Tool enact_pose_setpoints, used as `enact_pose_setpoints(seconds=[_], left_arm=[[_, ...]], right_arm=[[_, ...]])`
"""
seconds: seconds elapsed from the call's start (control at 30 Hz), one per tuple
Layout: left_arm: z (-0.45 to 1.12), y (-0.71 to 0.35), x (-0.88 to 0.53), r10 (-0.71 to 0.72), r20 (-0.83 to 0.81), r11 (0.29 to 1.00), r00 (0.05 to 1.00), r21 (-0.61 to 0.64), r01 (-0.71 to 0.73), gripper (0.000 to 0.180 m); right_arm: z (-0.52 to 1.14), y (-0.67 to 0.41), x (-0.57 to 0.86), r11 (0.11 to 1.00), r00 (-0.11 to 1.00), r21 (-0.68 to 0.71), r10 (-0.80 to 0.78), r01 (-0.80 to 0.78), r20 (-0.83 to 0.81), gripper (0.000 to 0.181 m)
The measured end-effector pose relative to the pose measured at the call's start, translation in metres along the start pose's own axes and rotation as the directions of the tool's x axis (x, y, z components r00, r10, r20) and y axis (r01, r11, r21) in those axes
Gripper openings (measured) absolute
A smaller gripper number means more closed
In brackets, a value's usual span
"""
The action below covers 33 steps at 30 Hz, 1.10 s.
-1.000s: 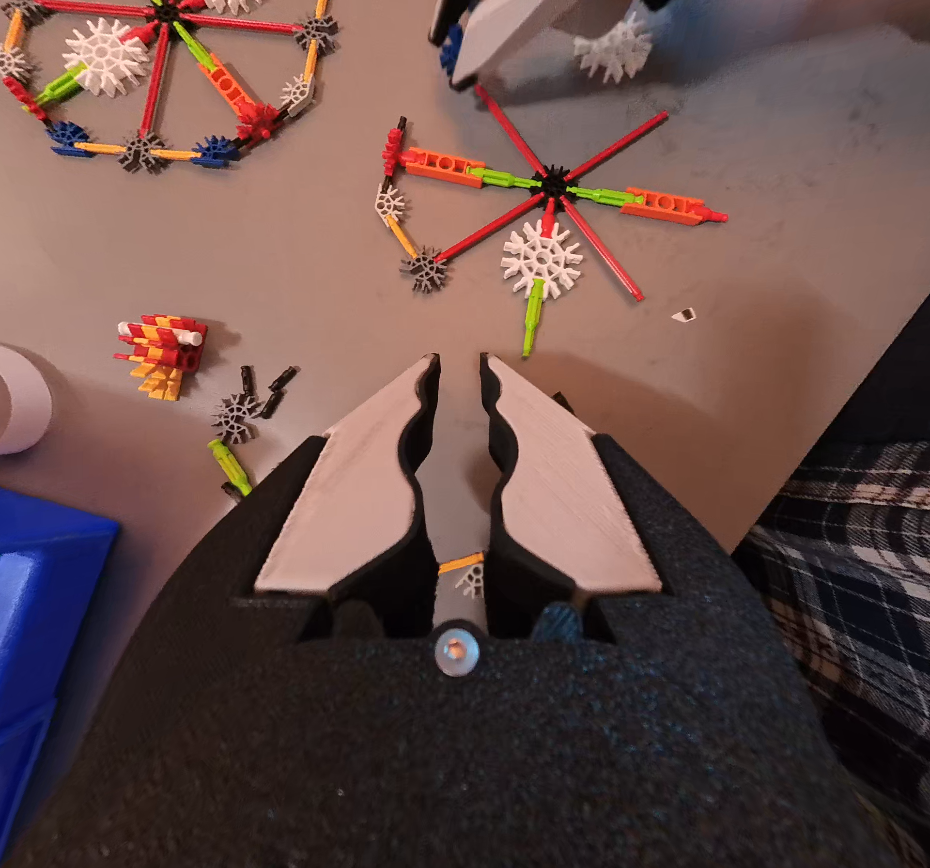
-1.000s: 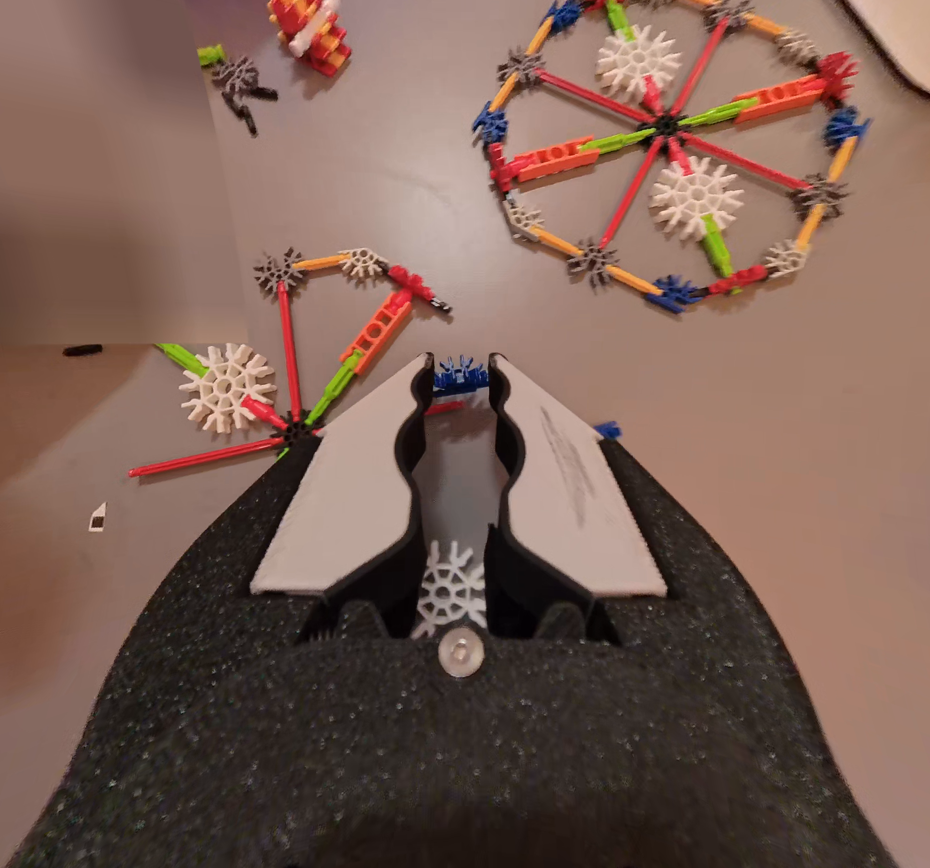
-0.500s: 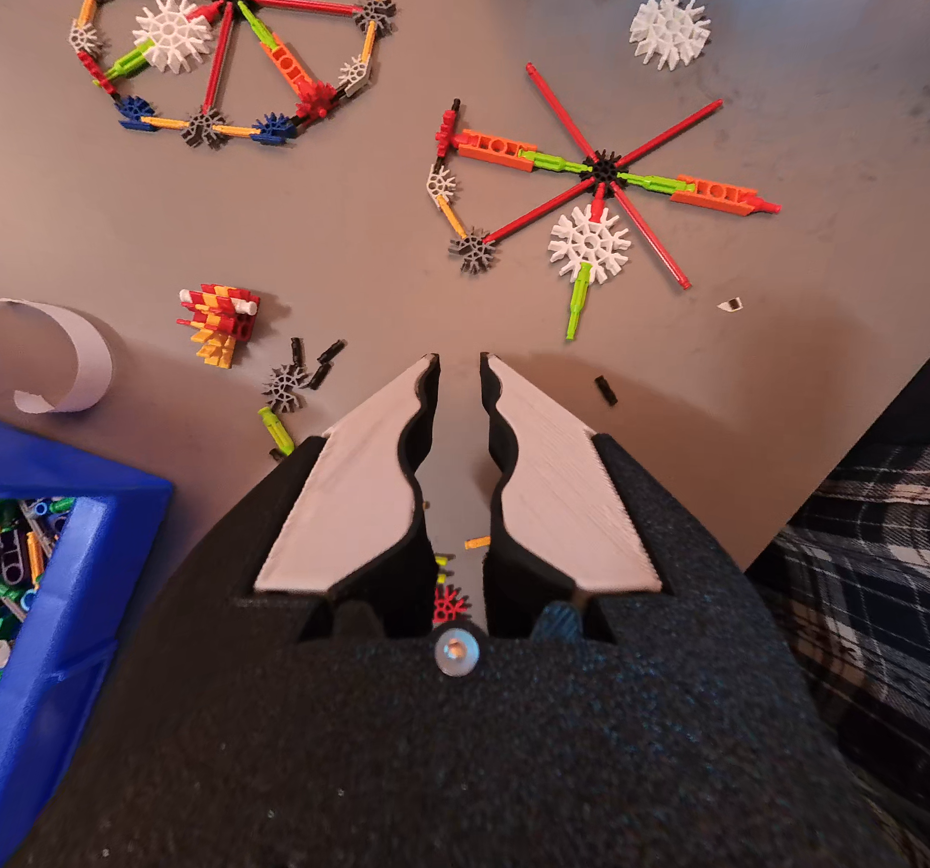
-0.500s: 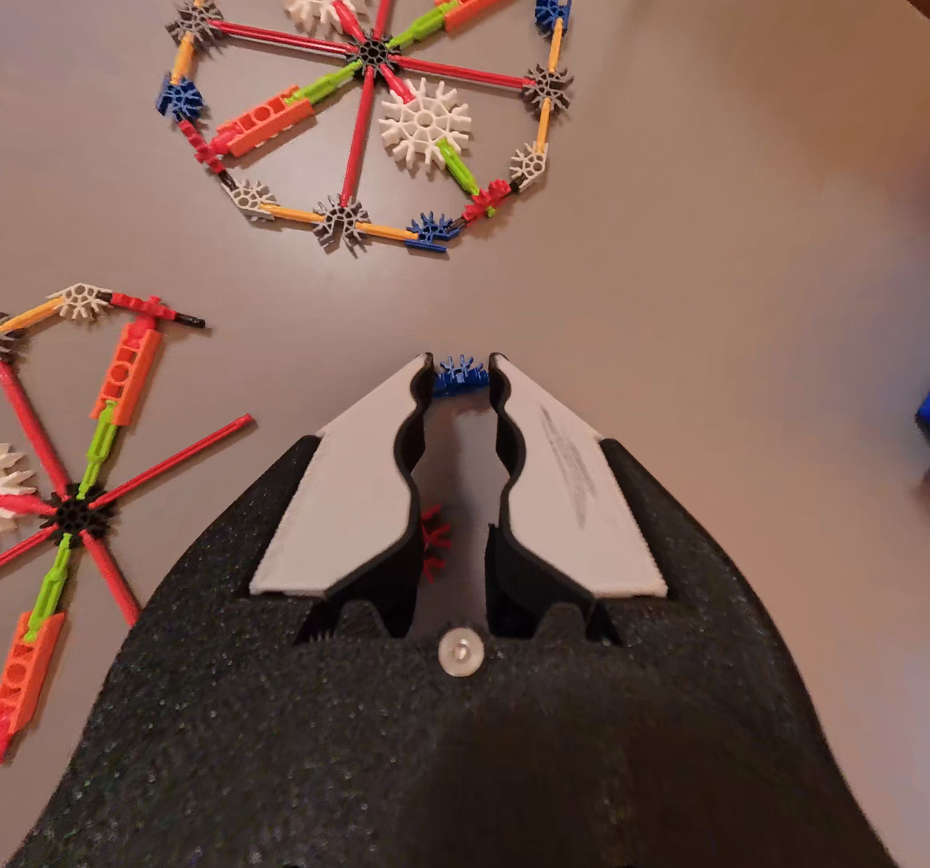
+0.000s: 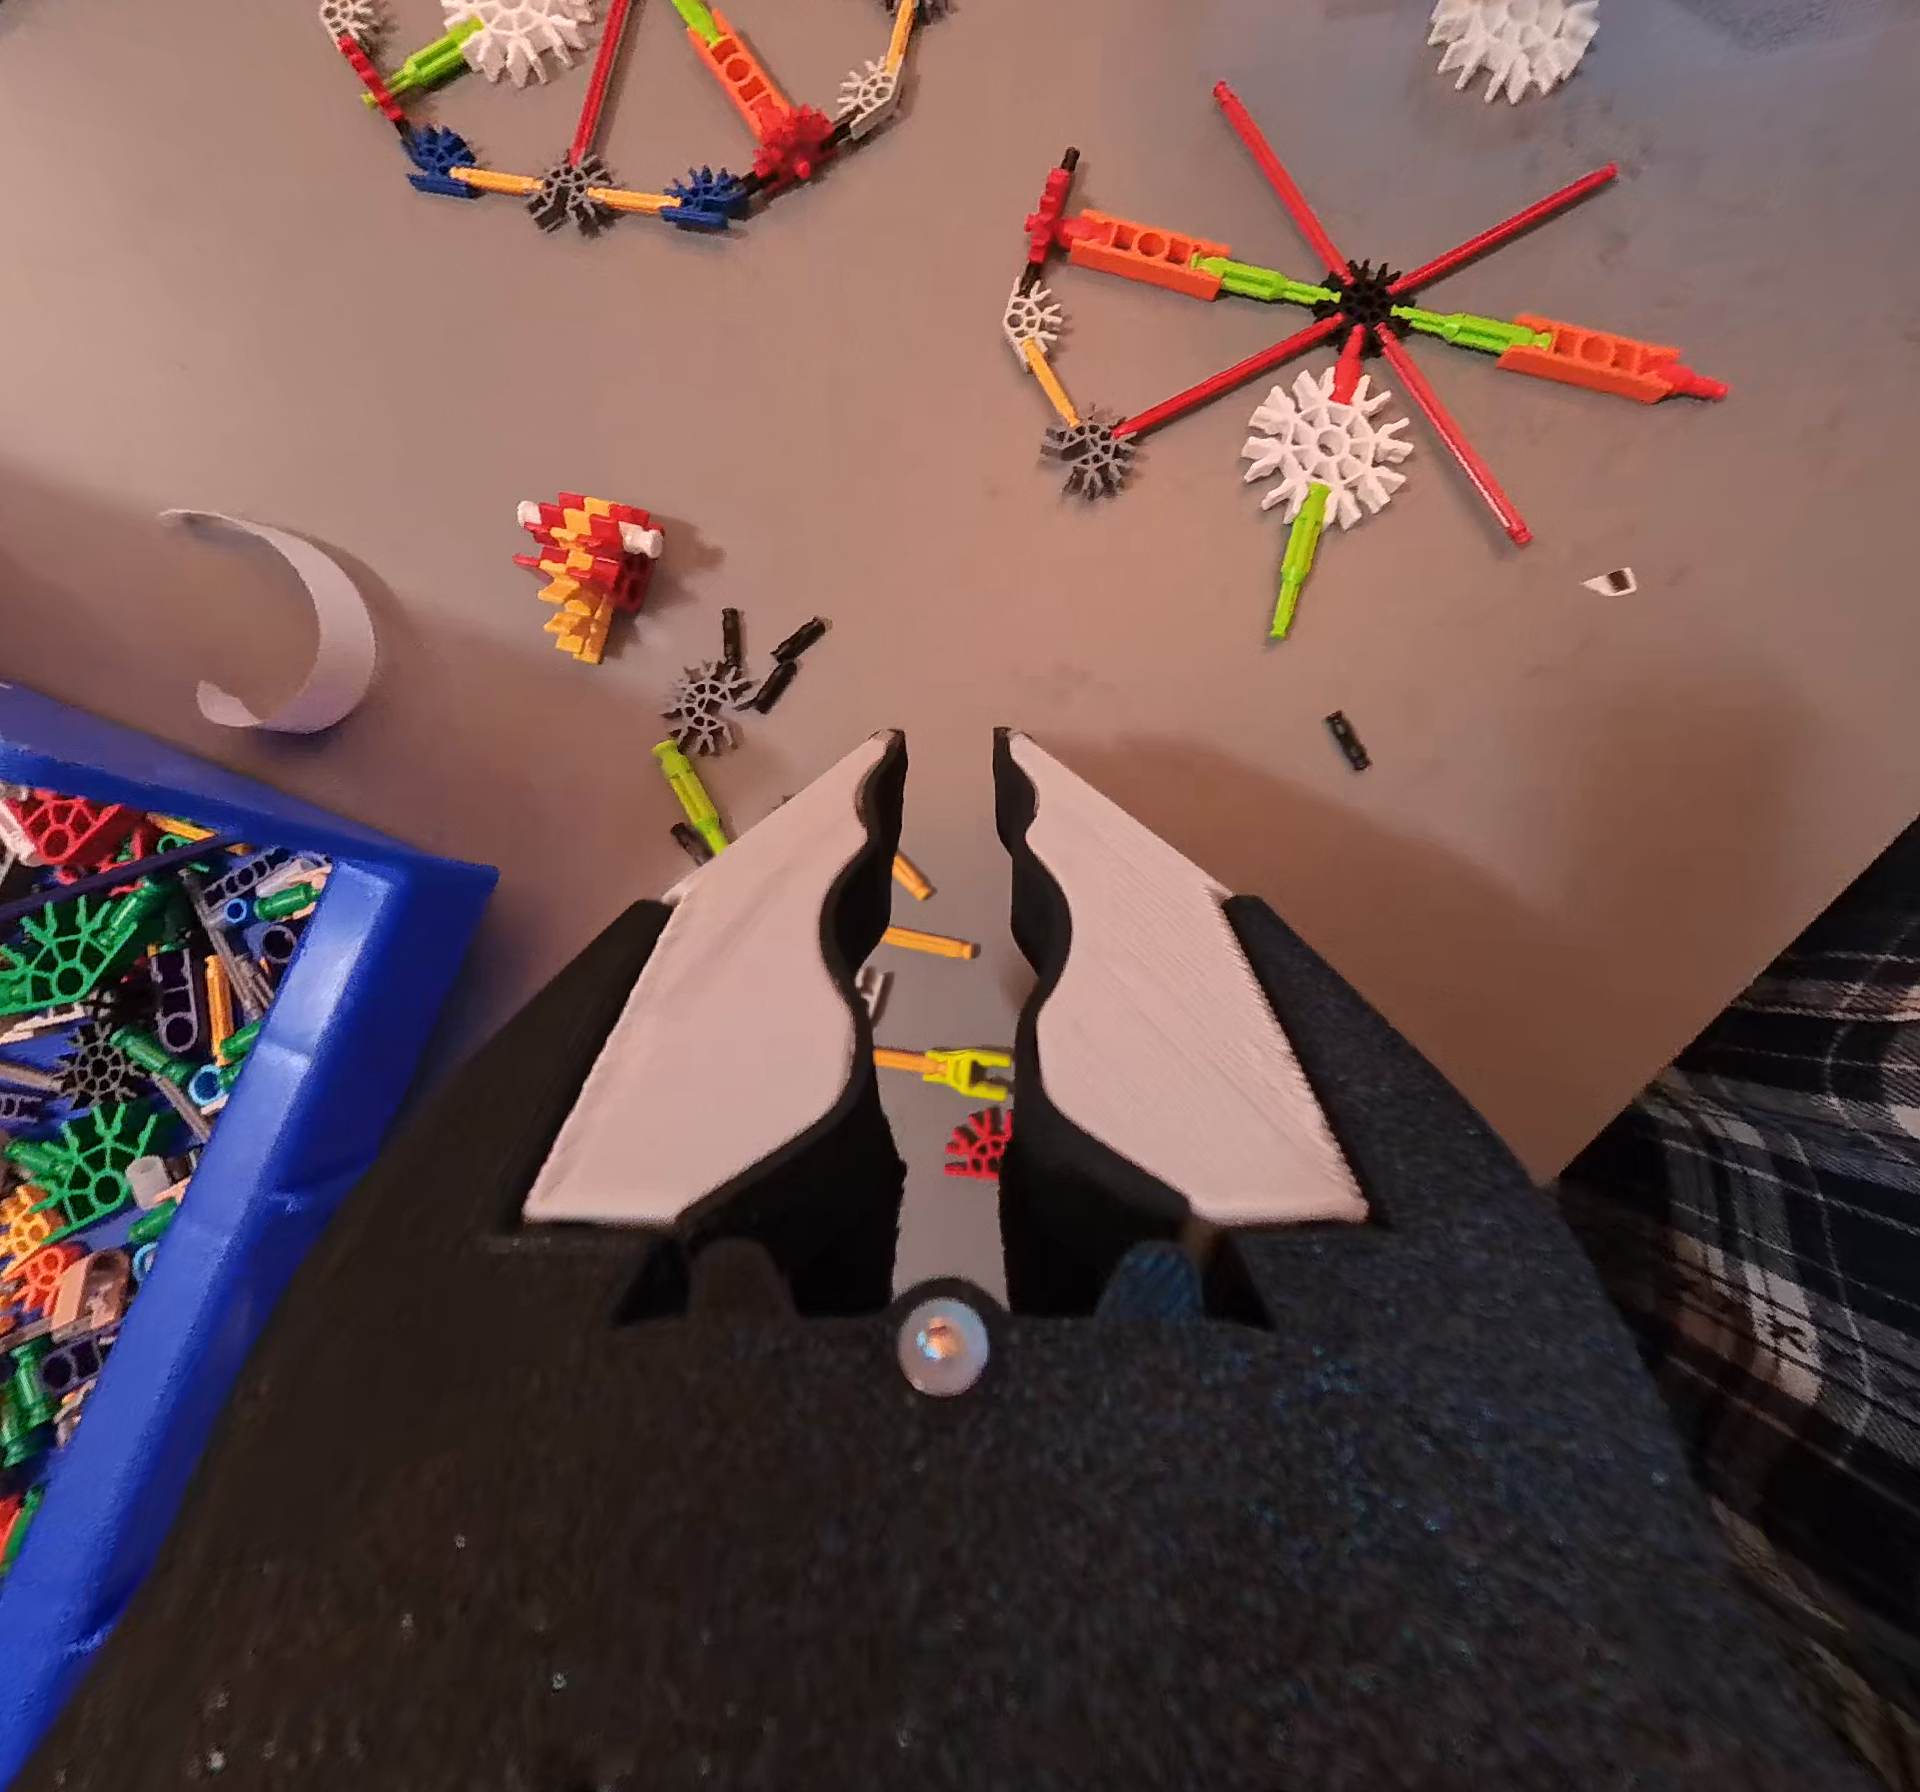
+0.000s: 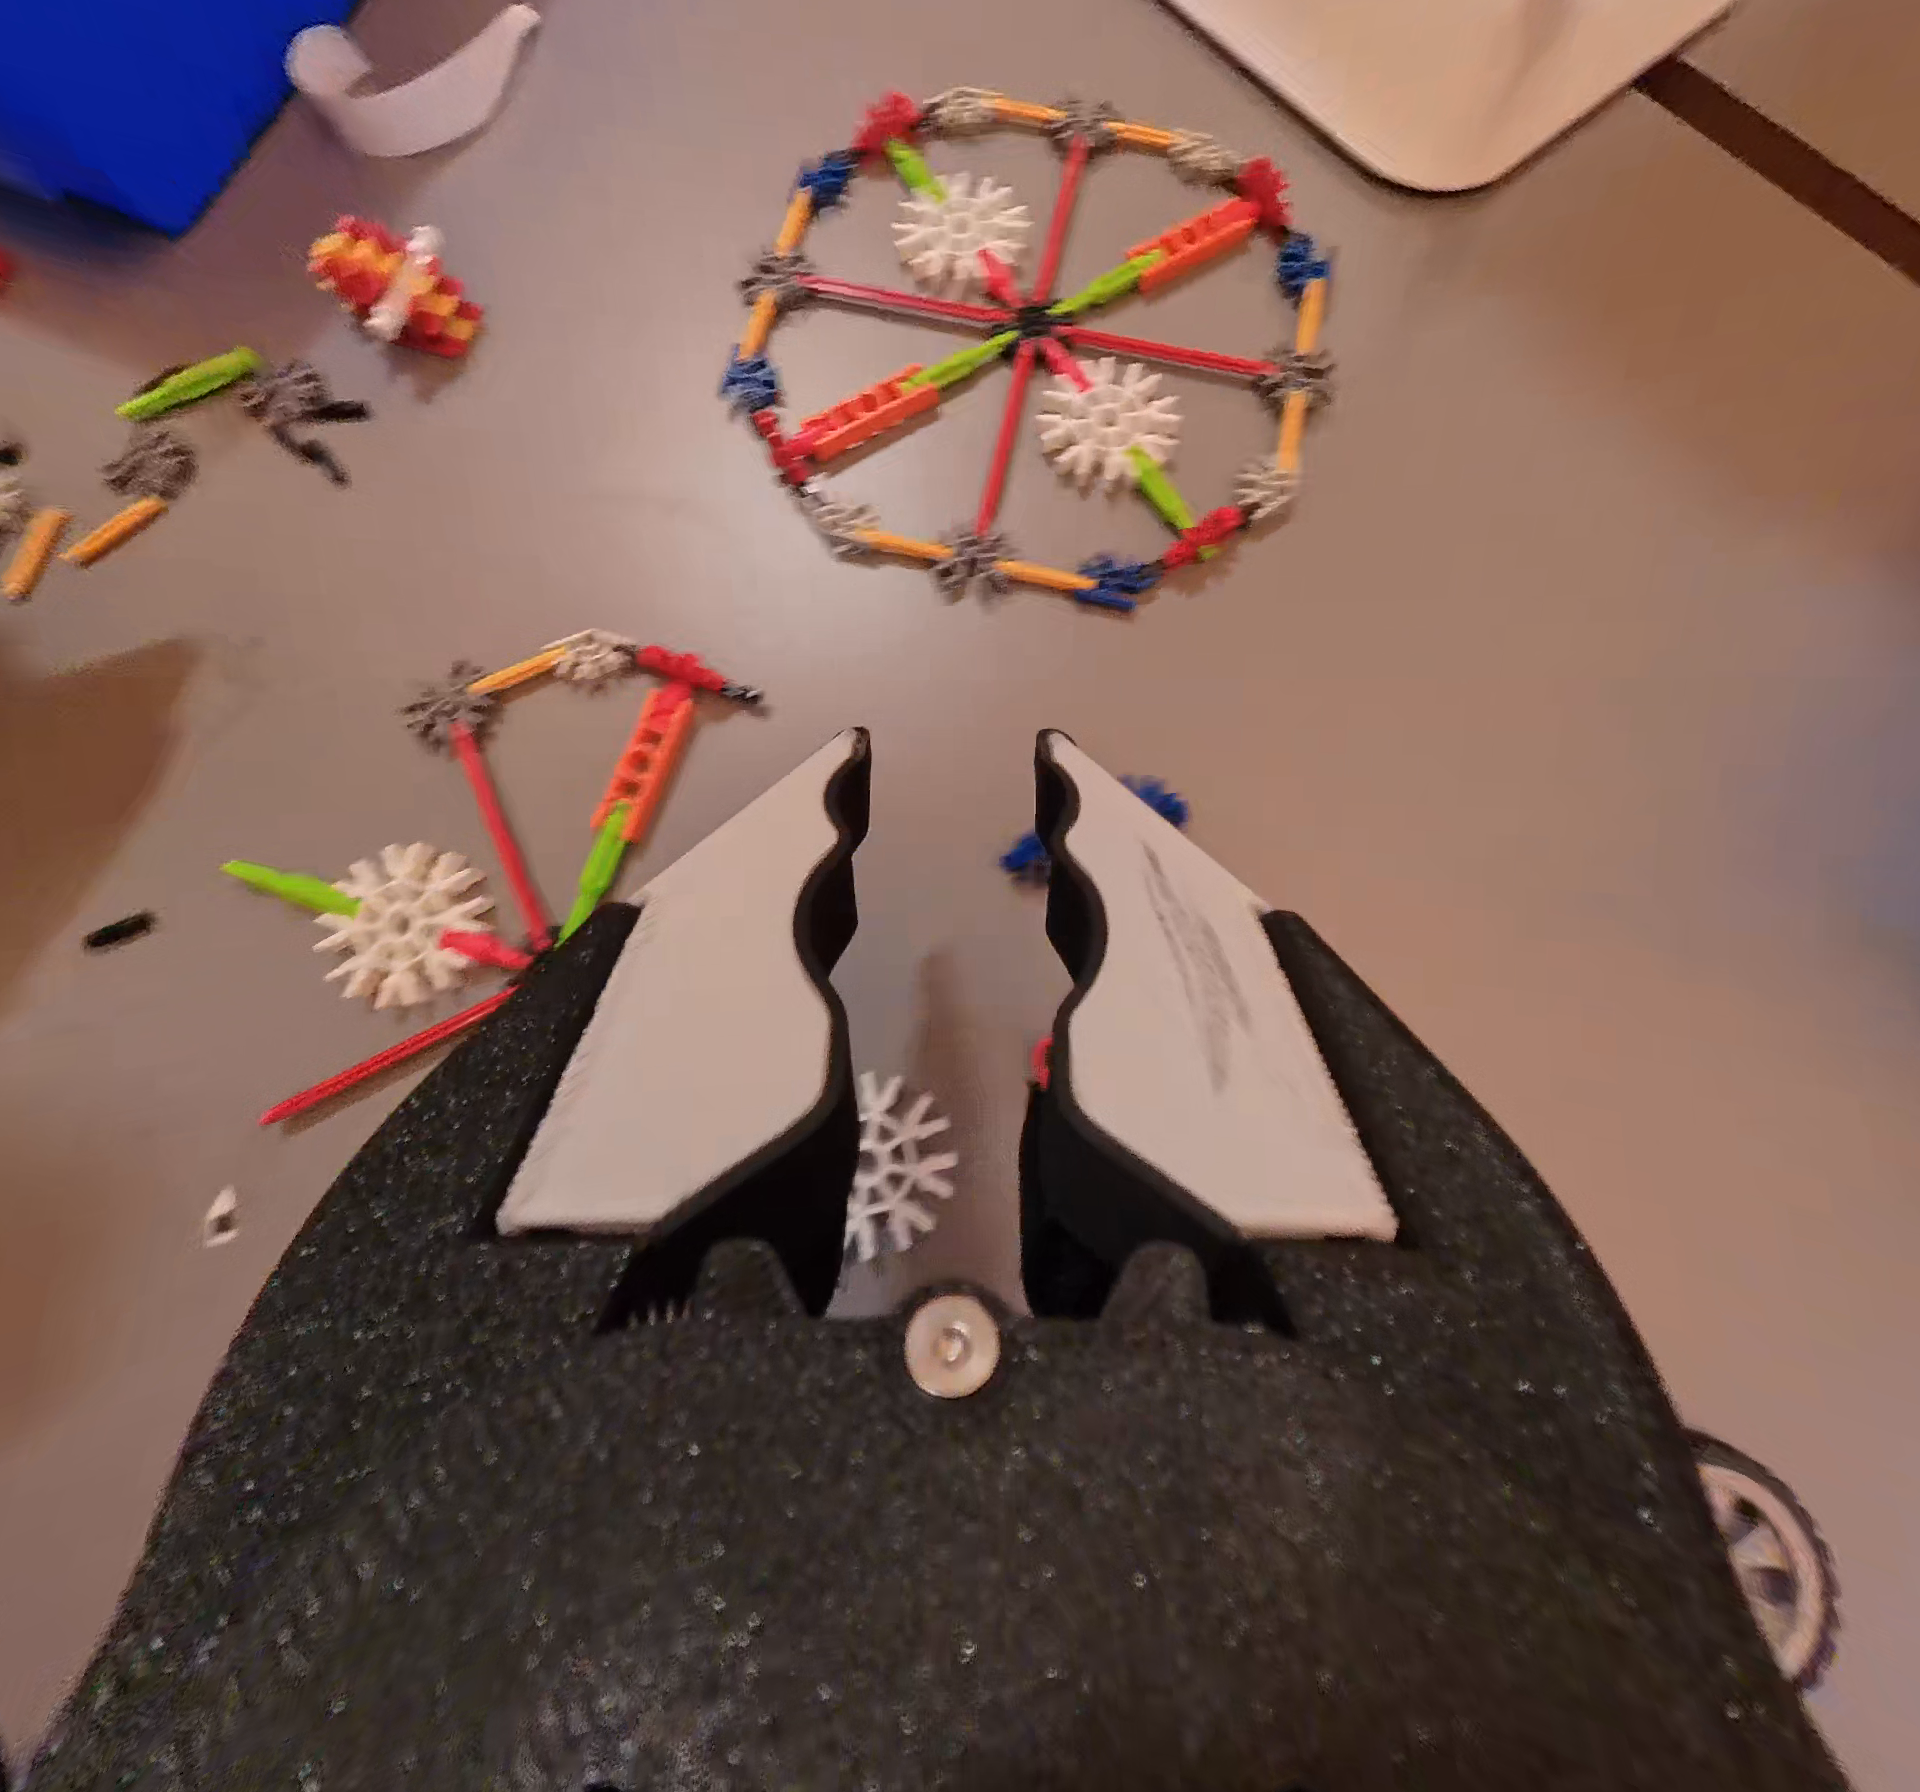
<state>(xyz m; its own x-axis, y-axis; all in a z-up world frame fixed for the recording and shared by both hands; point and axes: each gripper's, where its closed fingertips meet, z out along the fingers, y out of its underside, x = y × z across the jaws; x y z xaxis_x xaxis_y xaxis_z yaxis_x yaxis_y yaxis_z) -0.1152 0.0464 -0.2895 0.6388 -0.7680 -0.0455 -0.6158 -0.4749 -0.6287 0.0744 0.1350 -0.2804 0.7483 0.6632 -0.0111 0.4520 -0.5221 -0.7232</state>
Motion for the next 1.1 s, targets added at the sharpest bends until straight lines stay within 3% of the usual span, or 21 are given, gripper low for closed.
enact_pose_setpoints(seconds=[0.37, 1.1], left_arm=[[-0.001, -0.001, -0.009, 0.008, 0.006, 1.0, 1.0, 0.0, -0.008, 0.015], [-0.017, -0.005, -0.032, 0.001, 0.073, 1.0, 0.997, 0.007, -0.001, 0.016]], right_arm=[[0.006, 0.047, -0.082, 0.99, 0.969, -0.076, -0.102, 0.122, 0.226, 0.03], [-0.015, 0.061, -0.086, 0.987, 0.965, -0.024, -0.153, 0.162, 0.213, 0.031]])
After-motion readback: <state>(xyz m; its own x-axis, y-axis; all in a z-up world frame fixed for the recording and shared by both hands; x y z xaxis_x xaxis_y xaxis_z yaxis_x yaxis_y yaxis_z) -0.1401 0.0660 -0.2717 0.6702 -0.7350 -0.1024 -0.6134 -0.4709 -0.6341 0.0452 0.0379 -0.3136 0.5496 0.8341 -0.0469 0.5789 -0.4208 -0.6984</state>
